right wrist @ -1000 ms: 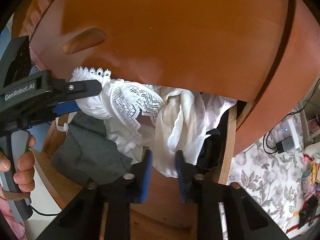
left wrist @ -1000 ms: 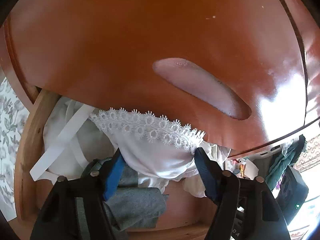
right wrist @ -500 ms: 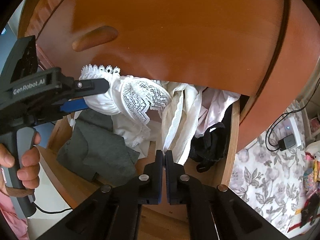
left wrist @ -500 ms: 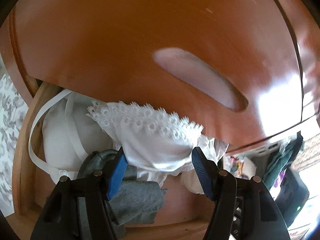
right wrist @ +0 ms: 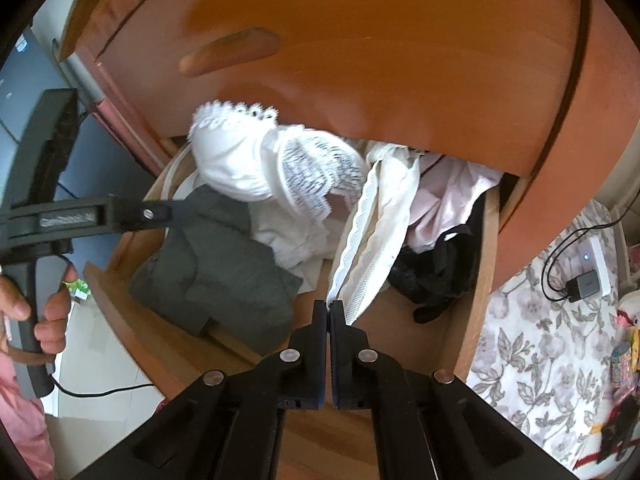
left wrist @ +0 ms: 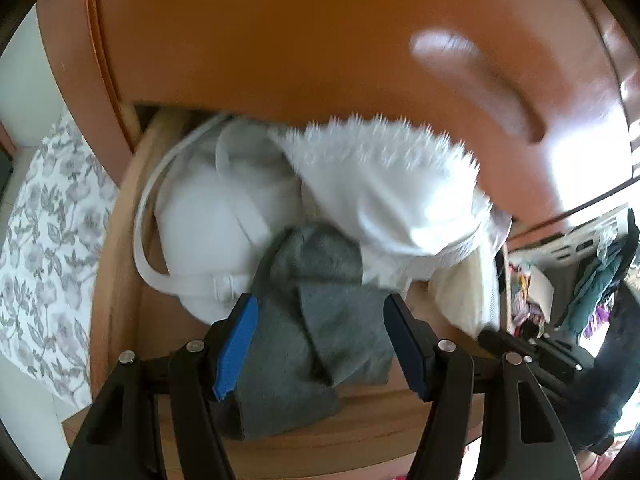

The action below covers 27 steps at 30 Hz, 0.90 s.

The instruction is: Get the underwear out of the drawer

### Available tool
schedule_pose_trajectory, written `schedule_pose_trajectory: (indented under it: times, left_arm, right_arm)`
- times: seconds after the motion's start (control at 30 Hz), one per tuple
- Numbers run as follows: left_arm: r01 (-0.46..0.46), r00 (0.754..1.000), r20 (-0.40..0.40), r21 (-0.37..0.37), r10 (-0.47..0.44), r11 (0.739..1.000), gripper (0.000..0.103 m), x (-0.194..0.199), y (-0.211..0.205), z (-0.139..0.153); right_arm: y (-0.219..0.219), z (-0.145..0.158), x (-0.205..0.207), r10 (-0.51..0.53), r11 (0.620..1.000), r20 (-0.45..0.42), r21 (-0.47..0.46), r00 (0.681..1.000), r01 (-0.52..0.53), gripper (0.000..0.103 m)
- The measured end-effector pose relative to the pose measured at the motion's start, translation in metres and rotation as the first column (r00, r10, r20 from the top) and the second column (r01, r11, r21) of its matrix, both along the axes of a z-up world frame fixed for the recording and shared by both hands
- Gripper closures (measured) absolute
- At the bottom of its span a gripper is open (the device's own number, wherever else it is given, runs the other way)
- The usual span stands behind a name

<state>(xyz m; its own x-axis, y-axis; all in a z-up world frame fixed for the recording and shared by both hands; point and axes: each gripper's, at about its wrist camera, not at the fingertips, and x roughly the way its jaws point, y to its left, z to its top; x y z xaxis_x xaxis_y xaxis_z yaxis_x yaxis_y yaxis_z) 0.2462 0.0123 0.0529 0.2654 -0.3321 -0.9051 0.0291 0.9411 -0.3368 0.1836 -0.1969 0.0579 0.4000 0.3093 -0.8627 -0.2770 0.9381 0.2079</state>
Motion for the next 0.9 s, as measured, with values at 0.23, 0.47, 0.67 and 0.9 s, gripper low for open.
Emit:
schedule_pose_trajectory:
  times: [0.23,0.47,0.67,0.9]
  left_arm:
    - [-0.015,1.0,-0.02,-0.01,0.015,1.0,0.037,0.004,-0.008,-0.012]
    - [-0.037,0.999,-0.033,-0.029,0.036,0.999,0.073,0.009,-0.006,-0.027]
    - [-0.012,1.0,0.004,-0.104,0.013,0.995,0.091,0.003,-0.006,-0.033]
    - [0.005,1.0,0.031,-0.134,-0.001,0.991,0.092,-0.006,0.001,-0.035]
  right_arm:
    - [-0.002,0.007,-0.012,0.014,0.999,-0.005,0.05,1.0,-0.014,0.102]
    - [-0.013,0.01,-0.02,-0.005,0.998,-0.002,0.068,1.0,0.005,0.102]
    - [-0.016,0.017,-0.013,-0.014,0.999,0.013,0.038,1.0,0.014,0.098]
    - [-0.014,0.017,0.005,-0.036,0.999,0.018,-0.008,0.999,0.036,0.069]
